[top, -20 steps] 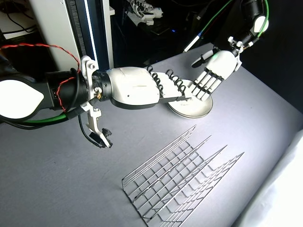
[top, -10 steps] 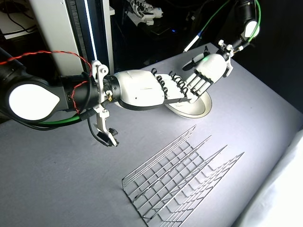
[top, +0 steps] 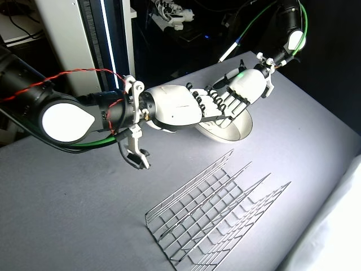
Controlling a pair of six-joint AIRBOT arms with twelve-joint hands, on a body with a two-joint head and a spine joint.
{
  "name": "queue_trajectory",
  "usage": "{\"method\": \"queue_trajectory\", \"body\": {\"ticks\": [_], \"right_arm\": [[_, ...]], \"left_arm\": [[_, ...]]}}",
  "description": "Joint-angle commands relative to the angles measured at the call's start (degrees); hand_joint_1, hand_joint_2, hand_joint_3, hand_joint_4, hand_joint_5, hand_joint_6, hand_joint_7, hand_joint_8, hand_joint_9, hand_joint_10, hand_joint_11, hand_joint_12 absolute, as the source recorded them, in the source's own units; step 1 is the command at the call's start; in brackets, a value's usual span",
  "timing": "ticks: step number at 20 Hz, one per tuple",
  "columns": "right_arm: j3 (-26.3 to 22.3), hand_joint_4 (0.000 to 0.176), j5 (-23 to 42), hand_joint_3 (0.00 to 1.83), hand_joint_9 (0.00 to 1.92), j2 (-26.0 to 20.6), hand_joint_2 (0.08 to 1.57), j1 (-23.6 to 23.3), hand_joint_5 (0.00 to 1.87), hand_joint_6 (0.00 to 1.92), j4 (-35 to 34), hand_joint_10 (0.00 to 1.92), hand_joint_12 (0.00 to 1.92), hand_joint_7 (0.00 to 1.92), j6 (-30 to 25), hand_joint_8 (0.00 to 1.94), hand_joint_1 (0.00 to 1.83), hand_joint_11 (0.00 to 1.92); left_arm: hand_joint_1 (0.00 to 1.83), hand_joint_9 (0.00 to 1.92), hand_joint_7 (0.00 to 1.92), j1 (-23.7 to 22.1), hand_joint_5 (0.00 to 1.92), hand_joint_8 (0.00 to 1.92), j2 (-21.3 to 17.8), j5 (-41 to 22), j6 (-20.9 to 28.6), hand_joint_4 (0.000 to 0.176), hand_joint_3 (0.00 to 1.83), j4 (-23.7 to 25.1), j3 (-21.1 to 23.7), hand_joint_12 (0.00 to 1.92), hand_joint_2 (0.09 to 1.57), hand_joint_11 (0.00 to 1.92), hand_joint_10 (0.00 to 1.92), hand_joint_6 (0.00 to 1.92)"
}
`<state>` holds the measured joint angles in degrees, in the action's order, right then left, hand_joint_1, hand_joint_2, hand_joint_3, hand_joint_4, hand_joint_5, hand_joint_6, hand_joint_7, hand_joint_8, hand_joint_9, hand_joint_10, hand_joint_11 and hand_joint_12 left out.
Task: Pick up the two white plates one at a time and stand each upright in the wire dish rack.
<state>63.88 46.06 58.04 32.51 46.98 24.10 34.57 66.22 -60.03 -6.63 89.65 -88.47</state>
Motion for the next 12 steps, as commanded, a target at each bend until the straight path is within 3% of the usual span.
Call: {"method": "queue_trajectory", "body": {"ticks": [1,4,8,9,12], "right_arm": [[0.09,0.0,4.92,0.02,0.0,0.41,1.11,-0.25,0.0,0.0,-2.38,0.0,0.02,0.0,-0.07,0.0,1.26,0.03],[0.78,0.0,4.29,0.0,0.0,2.27,1.11,-0.21,0.04,0.0,-1.9,0.0,0.38,0.01,-0.1,0.0,1.21,0.0],[1.47,0.0,3.56,0.0,0.08,4.49,1.1,0.39,0.12,0.01,-1.9,0.02,0.54,0.1,-0.08,0.01,1.21,0.0],[1.67,0.0,3.47,0.0,0.13,4.88,1.1,0.43,0.15,0.01,-1.9,0.02,0.68,0.16,-0.07,0.01,1.22,0.0],[3.12,0.0,3.18,0.0,0.21,6.39,1.1,0.71,0.21,0.02,-1.9,0.04,0.86,0.24,-0.07,0.02,1.25,0.0]], "left_arm": [[0.0,0.0,0.0,0.33,0.0,0.0,0.64,-0.55,-0.1,0.0,0.0,-0.1,-0.03,0.0,1.12,0.0,0.0,0.0],[0.0,0.0,0.0,0.24,0.0,0.0,0.58,-0.95,-0.1,0.0,0.0,-0.12,-0.46,0.0,1.11,0.0,0.0,0.0],[0.0,0.0,0.0,0.15,0.0,0.0,0.68,-1.18,-0.08,0.0,0.0,-0.63,-1.18,0.0,1.11,0.0,0.0,0.0],[0.0,0.0,0.0,0.15,0.0,0.0,0.66,-1.21,-0.08,0.0,0.0,-0.8,-1.2,0.0,1.11,0.0,0.0,0.0],[0.0,0.0,0.0,0.15,0.0,0.0,0.64,-1.27,-0.02,0.0,0.0,-1.41,-1.24,0.0,1.11,0.0,0.0,0.0]]}}
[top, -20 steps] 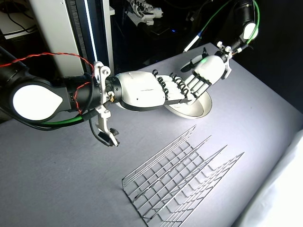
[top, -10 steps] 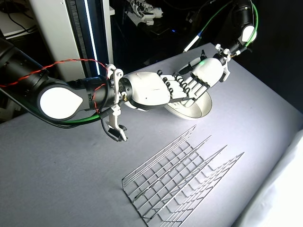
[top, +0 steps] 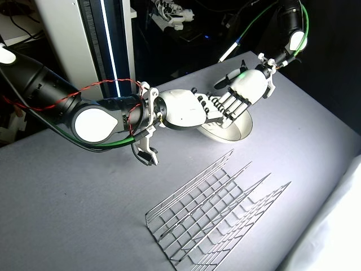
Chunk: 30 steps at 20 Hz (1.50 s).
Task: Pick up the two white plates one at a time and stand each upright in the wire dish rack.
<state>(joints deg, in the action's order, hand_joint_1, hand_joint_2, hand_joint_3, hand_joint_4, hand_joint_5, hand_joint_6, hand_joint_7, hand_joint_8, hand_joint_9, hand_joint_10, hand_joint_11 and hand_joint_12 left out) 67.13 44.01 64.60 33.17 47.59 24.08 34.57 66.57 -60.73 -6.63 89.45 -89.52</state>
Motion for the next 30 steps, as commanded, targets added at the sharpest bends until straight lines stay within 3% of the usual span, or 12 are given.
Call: {"method": "queue_trajectory", "body": {"ticks": [1,6,10,14,15,16,17,18,19,22,26,30], "right_arm": [[0.26,0.0,5.23,0.0,0.24,0.19,1.11,0.1,0.23,0.02,-2.49,0.04,0.93,0.26,-0.05,0.01,1.25,0.0],[2.96,0.0,5.16,0.0,0.34,3.05,1.11,0.08,0.32,0.02,-1.89,0.04,1.07,0.36,-0.04,0.01,1.29,0.0],[4.86,0.0,4.85,0.0,0.56,5.14,1.13,-0.06,0.52,0.03,-1.89,0.06,1.33,0.58,-0.04,0.02,1.28,0.03],[6.97,0.0,4.62,0.0,0.86,7.02,1.11,-0.73,0.81,0.05,-1.89,0.16,1.32,0.89,-0.03,0.04,1.27,0.34],[7.19,0.0,4.54,0.0,0.99,7.22,1.13,-0.85,0.84,0.94,-1.89,0.19,1.3,1.01,-0.03,0.72,1.23,0.49],[7.63,0.0,4.38,0.0,1.05,7.72,1.14,-1.07,0.85,1.14,-1.89,0.21,1.28,0.98,-0.03,0.95,1.21,0.58],[7.8,0.0,4.26,0.01,0.98,8.04,1.1,-1.15,0.95,1.03,-1.89,0.91,1.24,1.03,-0.03,0.88,1.35,0.74],[7.94,0.0,4.15,0.0,0.93,8.35,1.11,-1.23,0.94,1.06,-1.89,1.1,1.29,1.0,0.01,0.93,1.37,0.74],[7.95,0.0,4.07,0.0,0.91,8.54,1.13,-1.22,0.82,1.16,-1.89,1.18,1.33,0.98,0.01,1.0,1.37,0.74],[7.95,0.0,3.88,0.0,0.87,8.77,1.16,-1.16,0.74,1.25,-1.89,1.25,1.35,0.93,0.11,1.11,1.36,0.7],[7.97,0.0,4.01,0.0,0.91,8.74,1.13,-1.17,0.84,1.16,-1.89,1.18,1.34,1.0,0.11,0.96,1.37,0.74],[7.96,0.0,4.98,0.0,0.92,8.64,1.12,-1.19,0.86,1.13,-1.89,1.16,1.32,1.02,0.21,0.95,1.37,0.75]], "left_arm": [[0.0,0.0,0.0,0.15,0.0,0.0,0.32,-0.57,0.0,0.0,0.0,-1.35,-0.21,0.0,1.11,0.0,0.0,0.0],[0.0,0.0,0.0,0.15,0.0,0.0,0.43,-0.67,0.23,0.0,0.0,-1.9,-0.23,0.0,1.11,0.0,0.0,0.0],[0.0,0.0,0.0,0.19,0.0,0.0,0.42,-0.67,0.23,0.0,0.0,-1.93,-0.26,0.0,1.1,0.0,0.0,0.0],[0.0,0.0,0.0,0.19,0.0,0.0,0.5,-0.68,0.27,0.0,0.0,-2.07,-0.42,0.0,1.1,0.0,0.0,0.0],[0.0,0.0,0.0,0.19,0.0,0.0,0.49,-0.7,0.3,0.0,0.0,-2.13,-0.42,0.0,1.11,0.0,0.0,0.0],[0.0,0.0,0.0,0.23,0.0,0.0,0.48,-0.74,0.37,0.0,0.0,-2.28,-0.42,0.0,1.11,0.0,0.0,0.0],[0.0,0.0,0.0,0.27,0.0,0.0,0.48,-0.75,0.37,0.0,0.0,-2.38,-0.42,0.0,1.11,0.0,0.0,0.0],[0.0,0.0,0.0,0.3,0.0,0.0,0.48,-0.75,0.38,0.0,0.0,-2.49,-0.43,0.0,1.1,0.0,0.0,0.0],[0.0,0.0,0.0,0.36,0.0,0.0,0.46,-0.75,0.51,0.0,0.0,-2.62,-0.42,0.0,1.11,0.0,0.0,0.0],[0.0,0.0,0.0,0.15,0.0,0.0,-0.09,-0.81,1.53,0.0,0.0,-3.55,-0.22,0.0,1.11,0.0,0.0,0.0],[0.0,0.0,0.0,-1.5,0.0,0.0,-3.21,-1.61,2.94,0.0,0.0,-4.15,2.33,0.0,1.1,0.0,0.0,0.0],[0.0,0.0,0.0,-3.95,0.0,0.0,-8.22,-1.55,5.05,0.0,0.0,-5.02,6.52,0.0,1.1,0.0,0.0,0.0]]}}
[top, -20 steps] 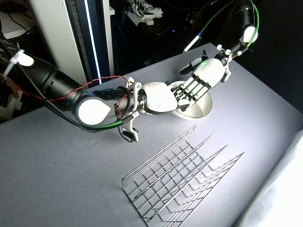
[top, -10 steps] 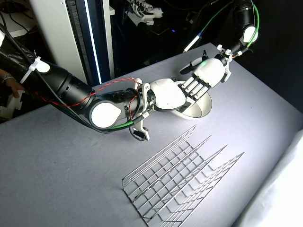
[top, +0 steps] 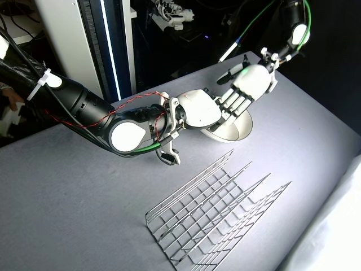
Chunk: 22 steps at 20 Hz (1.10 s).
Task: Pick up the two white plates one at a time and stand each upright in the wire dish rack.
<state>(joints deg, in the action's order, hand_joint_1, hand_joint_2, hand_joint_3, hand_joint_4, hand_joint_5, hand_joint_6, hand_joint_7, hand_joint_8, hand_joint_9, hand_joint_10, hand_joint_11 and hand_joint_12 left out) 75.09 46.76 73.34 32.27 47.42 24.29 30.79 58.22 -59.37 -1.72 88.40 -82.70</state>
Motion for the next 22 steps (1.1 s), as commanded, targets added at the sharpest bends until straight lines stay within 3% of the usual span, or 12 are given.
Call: {"method": "queue_trajectory", "body": {"ticks": [1,6,12,17,22], "right_arm": [[-0.01,0.0,2.81,0.0,0.93,-0.23,1.11,-0.39,0.86,1.12,-1.71,1.15,1.3,1.03,0.03,0.93,1.38,0.76],[-1.21,0.0,4.05,0.0,0.89,-2.46,1.14,-2.12,0.81,1.19,-1.73,1.21,1.34,0.97,0.03,1.02,1.37,0.73],[-5.98,0.0,3.98,0.0,0.9,-6.05,1.15,-4.61,0.76,1.23,-2.16,1.22,1.36,0.96,-0.03,1.04,1.37,0.7],[-9.93,0.0,3.17,0.0,0.87,-8.94,1.15,-7.07,0.76,1.25,-3.72,1.24,1.36,0.95,-0.07,1.05,1.36,0.69],[-12.92,0.0,2.02,0.0,0.89,-11.48,1.15,-9.96,0.76,1.2,-5.62,1.22,1.34,0.97,-0.43,1.05,1.37,0.71]], "left_arm": [[0.0,0.0,0.0,-0.91,0.0,0.0,-1.49,-2.16,0.51,0.0,0.0,-4.09,0.88,0.0,1.1,0.0,0.0,0.0],[0.0,0.0,0.0,-3.54,0.0,0.0,-8.57,0.85,4.99,0.0,0.0,-6.73,3.79,0.0,1.11,0.0,0.0,0.0],[0.0,0.0,0.0,-3.21,0.0,0.0,-14.81,1.44,5.22,0.0,0.0,-9.49,4.85,0.0,1.11,0.0,0.0,0.0],[0.0,0.0,0.0,-1.5,0.0,0.0,-16.1,1.41,4.57,0.0,0.0,-12.88,3.1,0.0,1.12,0.0,0.0,0.0],[0.0,0.0,0.0,2.96,0.0,0.0,-14.44,1.43,2.47,0.0,0.0,-14.06,1.55,0.0,1.11,0.0,0.0,0.0]]}}
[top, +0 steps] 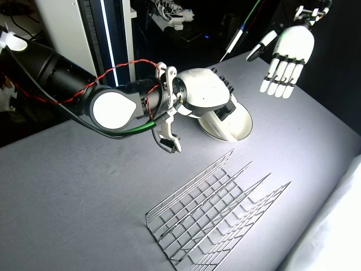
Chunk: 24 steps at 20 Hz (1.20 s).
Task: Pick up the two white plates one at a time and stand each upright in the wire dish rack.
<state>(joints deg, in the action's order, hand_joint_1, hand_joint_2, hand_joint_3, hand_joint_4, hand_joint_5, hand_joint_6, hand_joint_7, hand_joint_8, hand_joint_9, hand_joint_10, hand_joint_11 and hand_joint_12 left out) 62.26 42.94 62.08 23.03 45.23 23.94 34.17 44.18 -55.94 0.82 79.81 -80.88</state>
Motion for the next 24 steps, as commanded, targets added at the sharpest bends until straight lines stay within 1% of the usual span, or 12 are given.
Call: {"method": "queue_trajectory", "body": {"ticks": [1,3,4,5,6,9,15,17,19,20,21,24], "right_arm": [[-0.58,0.0,5.76,0.0,0.9,-0.73,1.14,-1.12,0.78,1.17,-3.45,1.22,1.34,0.98,-0.1,1.03,1.37,0.71],[-1.29,0.0,5.41,0.0,0.91,-1.39,1.13,-1.56,0.81,1.16,-3.57,1.21,1.33,0.99,-0.34,0.99,1.37,0.72],[-1.49,0.0,5.35,0.0,0.9,-1.68,1.13,-1.74,0.81,1.16,-3.57,1.21,1.33,0.99,-0.4,0.99,1.37,0.72],[-1.61,0.0,5.31,0.0,0.89,-1.89,1.14,-1.8,0.78,1.2,-3.57,1.24,1.35,0.97,-0.43,1.03,1.37,0.69],[-1.77,0.0,5.31,0.0,0.89,-2.1,1.14,-2.01,0.77,1.21,-3.61,1.22,1.34,0.97,-0.45,1.04,1.37,0.71],[-1.91,0.0,5.31,0.0,0.9,-2.49,1.14,-3.12,0.78,1.17,-4.2,1.2,1.33,0.98,-0.67,1.03,1.37,0.72],[-2.9,0.0,5.29,0.0,0.93,-3.35,1.12,-4.35,0.81,1.17,-6.09,1.16,1.31,1.0,-1.41,0.96,1.37,0.76],[-3.28,0.0,5.29,0.0,0.9,-3.57,1.14,-4.35,0.77,1.22,-6.48,1.21,1.32,0.97,-1.41,1.03,1.37,0.74],[-3.94,0.0,5.29,0.0,0.94,-4.04,1.13,-4.46,0.81,1.17,-8.17,1.16,1.3,1.01,-1.44,0.96,1.37,0.77],[-4.31,0.0,5.29,0.0,0.94,-4.39,1.13,-4.59,0.81,1.17,-9.27,1.16,1.3,1.01,-1.61,0.96,1.37,0.77],[-4.51,0.0,5.29,0.0,0.93,-4.57,1.14,-4.71,0.76,1.22,-9.9,1.18,1.3,0.97,-1.79,1.02,1.37,0.76],[-5.5,0.0,4.9,0.0,0.94,-5.3,1.13,-5.3,0.8,1.18,-13.25,1.18,1.3,0.98,-2.28,0.98,1.37,0.76]], "left_arm": [[0.0,0.0,0.0,-0.47,0.0,0.0,-0.07,-2.04,-0.28,0.0,0.0,-5.77,-0.76,0.0,1.11,0.0,0.0,0.0],[0.0,0.0,0.0,-0.55,0.0,0.0,0.12,-2.07,-0.64,0.0,0.0,-5.85,-1.16,0.0,1.11,0.0,0.0,0.0],[0.0,0.0,0.0,-0.65,0.0,0.0,0.12,-2.2,-0.66,0.0,0.0,-5.85,-1.3,0.0,1.11,0.0,0.0,0.0],[0.0,0.0,0.0,-0.76,0.0,0.0,0.13,-2.28,-0.72,0.0,0.0,-5.85,-1.38,0.0,1.11,0.0,0.0,0.0],[0.0,0.0,0.0,-0.88,0.0,0.0,0.15,-2.32,-0.79,0.0,0.0,-5.85,-1.58,0.0,1.11,0.0,0.0,0.0],[0.0,0.0,0.0,-0.87,0.0,0.0,0.29,-3.39,-0.9,0.0,0.0,-5.99,-2.31,0.0,1.11,0.0,0.0,0.0],[0.0,0.0,0.0,-1.07,0.0,0.0,0.4,-3.82,-1.46,0.0,0.0,-6.58,-2.37,0.0,1.11,0.0,0.0,0.0],[0.0,0.0,0.0,-1.18,0.0,0.0,0.52,-3.82,-1.46,0.0,0.0,-6.57,-2.47,0.0,1.11,0.0,0.0,0.0],[0.0,0.0,0.0,-1.2,0.0,0.0,0.75,-3.87,-1.46,0.0,0.0,-6.57,-2.71,0.0,1.1,0.0,0.0,0.0],[0.0,0.0,0.0,-1.17,0.0,0.0,0.85,-4.18,-1.46,0.0,0.0,-6.55,-2.78,0.0,1.1,0.0,0.0,0.0],[0.0,0.0,0.0,-1.14,0.0,0.0,0.89,-4.23,-1.47,0.0,0.0,-6.55,-2.82,0.0,1.11,0.0,0.0,0.0],[0.0,0.0,0.0,-1.11,0.0,0.0,1.0,-4.24,-1.54,0.0,0.0,-6.56,-3.06,0.0,1.1,0.0,0.0,0.0]]}}
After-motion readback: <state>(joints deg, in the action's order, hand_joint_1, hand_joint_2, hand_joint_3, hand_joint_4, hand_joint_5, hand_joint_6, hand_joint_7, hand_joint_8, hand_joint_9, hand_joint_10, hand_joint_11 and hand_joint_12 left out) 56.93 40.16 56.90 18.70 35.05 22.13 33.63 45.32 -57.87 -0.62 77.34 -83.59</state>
